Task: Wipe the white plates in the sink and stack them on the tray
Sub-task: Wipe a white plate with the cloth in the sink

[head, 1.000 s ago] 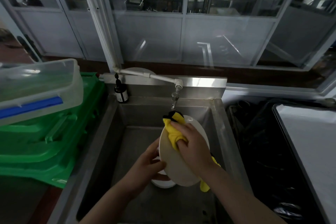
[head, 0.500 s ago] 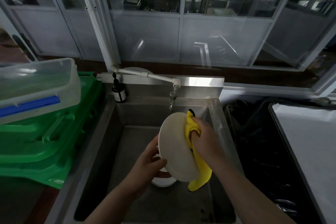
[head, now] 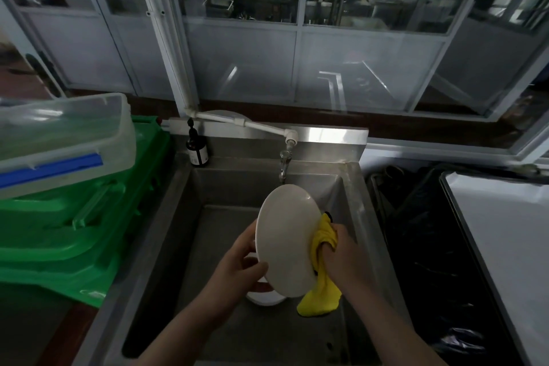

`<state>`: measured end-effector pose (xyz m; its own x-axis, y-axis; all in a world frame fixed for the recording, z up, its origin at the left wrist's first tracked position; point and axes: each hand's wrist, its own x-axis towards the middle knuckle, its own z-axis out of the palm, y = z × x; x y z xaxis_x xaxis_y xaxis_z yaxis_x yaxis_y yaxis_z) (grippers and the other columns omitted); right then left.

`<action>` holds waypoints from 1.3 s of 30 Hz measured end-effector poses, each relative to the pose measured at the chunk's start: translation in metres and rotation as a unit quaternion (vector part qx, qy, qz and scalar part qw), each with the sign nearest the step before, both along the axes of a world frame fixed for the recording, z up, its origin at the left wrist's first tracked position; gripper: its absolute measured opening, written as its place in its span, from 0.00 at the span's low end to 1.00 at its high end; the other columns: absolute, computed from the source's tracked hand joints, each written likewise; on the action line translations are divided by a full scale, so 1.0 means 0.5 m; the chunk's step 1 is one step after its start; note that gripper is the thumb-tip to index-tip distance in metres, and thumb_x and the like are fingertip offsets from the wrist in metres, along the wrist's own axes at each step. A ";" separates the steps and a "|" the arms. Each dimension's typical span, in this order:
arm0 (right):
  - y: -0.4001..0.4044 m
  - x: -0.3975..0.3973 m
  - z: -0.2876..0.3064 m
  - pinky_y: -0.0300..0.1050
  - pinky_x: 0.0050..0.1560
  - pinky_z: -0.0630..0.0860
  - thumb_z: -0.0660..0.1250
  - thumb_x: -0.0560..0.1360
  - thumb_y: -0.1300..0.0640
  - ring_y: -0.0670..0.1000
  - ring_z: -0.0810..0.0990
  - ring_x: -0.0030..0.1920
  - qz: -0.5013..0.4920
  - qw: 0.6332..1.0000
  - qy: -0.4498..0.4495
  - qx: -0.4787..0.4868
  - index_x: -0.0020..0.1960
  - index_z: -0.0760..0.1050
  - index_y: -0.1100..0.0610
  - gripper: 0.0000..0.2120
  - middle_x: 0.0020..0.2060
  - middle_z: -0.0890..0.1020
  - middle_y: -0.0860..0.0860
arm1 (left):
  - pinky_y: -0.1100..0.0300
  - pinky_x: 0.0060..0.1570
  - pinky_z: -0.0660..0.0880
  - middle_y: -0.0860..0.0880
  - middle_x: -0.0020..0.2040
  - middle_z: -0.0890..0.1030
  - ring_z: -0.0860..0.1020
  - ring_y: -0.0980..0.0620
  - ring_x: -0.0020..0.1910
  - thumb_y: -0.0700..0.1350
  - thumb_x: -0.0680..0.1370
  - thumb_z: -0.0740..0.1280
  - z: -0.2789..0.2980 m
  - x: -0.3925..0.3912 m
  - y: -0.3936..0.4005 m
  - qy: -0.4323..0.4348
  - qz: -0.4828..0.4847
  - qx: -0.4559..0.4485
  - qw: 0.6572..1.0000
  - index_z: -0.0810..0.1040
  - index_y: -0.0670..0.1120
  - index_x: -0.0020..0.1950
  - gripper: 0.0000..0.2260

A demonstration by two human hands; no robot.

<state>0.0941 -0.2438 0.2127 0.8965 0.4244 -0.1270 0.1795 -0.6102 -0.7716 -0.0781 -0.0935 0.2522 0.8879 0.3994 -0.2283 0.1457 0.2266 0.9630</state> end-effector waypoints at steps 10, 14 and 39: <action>0.029 -0.003 0.057 0.38 0.47 0.70 0.61 0.79 0.60 0.49 0.76 0.57 0.048 0.997 -0.035 0.045 0.72 0.67 0.50 0.22 0.60 0.77 0.47 | 0.52 0.47 0.81 0.45 0.62 0.79 0.82 0.45 0.58 0.33 0.77 0.67 0.033 0.004 0.005 -0.028 -0.029 0.011 0.999 0.69 0.63 0.72 0.31; 0.051 -0.001 0.086 0.47 0.54 0.77 0.62 0.79 0.59 0.47 0.78 0.53 0.086 0.991 -0.081 0.068 0.70 0.67 0.46 0.21 0.55 0.78 0.45 | 0.51 0.48 0.81 0.44 0.61 0.79 0.82 0.45 0.58 0.30 0.79 0.65 0.047 0.011 0.013 -0.033 -0.044 0.028 0.998 0.69 0.65 0.72 0.32; 0.048 -0.080 0.156 0.34 0.49 0.75 0.64 0.75 0.59 0.44 0.78 0.52 0.277 0.944 -0.075 0.161 0.63 0.76 0.45 0.18 0.52 0.77 0.39 | 0.44 0.54 0.81 0.44 0.63 0.80 0.81 0.43 0.60 0.32 0.79 0.66 0.060 0.038 0.031 -0.025 -0.089 -0.011 0.996 0.75 0.60 0.67 0.25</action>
